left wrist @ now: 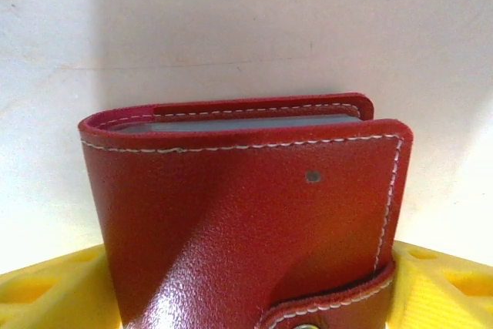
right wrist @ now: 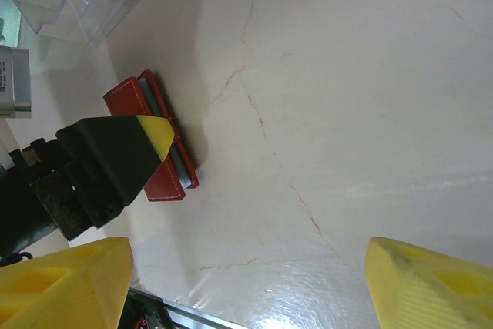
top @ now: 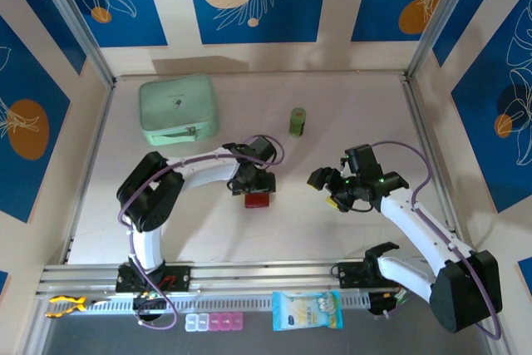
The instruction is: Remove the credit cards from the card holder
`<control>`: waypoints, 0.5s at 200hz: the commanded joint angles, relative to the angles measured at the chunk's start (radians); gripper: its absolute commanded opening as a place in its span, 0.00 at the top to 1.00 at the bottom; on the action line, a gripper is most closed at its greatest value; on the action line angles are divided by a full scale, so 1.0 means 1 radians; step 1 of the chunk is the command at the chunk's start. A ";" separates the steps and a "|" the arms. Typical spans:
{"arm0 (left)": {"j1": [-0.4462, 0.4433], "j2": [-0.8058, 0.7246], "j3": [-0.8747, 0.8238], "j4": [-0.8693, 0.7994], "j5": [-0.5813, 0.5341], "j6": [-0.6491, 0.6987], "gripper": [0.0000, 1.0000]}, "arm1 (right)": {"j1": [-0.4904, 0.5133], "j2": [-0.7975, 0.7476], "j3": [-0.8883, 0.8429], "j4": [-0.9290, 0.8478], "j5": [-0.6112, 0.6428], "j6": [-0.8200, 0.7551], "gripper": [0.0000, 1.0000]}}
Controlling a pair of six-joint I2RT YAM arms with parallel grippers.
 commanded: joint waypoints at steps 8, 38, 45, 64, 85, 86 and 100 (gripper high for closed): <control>-0.015 -0.040 -0.040 0.019 0.053 -0.042 0.22 | 0.012 0.004 0.026 0.010 -0.028 -0.002 0.20; -0.038 -0.065 -0.082 0.032 0.059 -0.071 0.20 | 0.032 0.018 0.031 0.016 -0.022 0.002 0.21; -0.043 -0.073 -0.092 0.035 0.057 -0.078 0.20 | 0.034 0.023 0.032 0.016 -0.021 0.001 0.21; -0.051 -0.091 -0.106 0.027 0.053 -0.089 0.20 | 0.047 0.030 0.034 0.021 -0.016 0.005 0.21; -0.057 -0.107 -0.111 0.022 0.054 -0.094 0.19 | 0.060 0.043 0.041 0.025 -0.011 0.006 0.21; -0.059 -0.107 -0.112 0.023 0.054 -0.095 0.19 | 0.061 0.043 0.041 0.025 -0.011 0.007 0.21; -0.060 -0.119 -0.120 0.032 0.068 -0.103 0.15 | 0.071 0.052 0.047 0.025 -0.004 0.008 0.21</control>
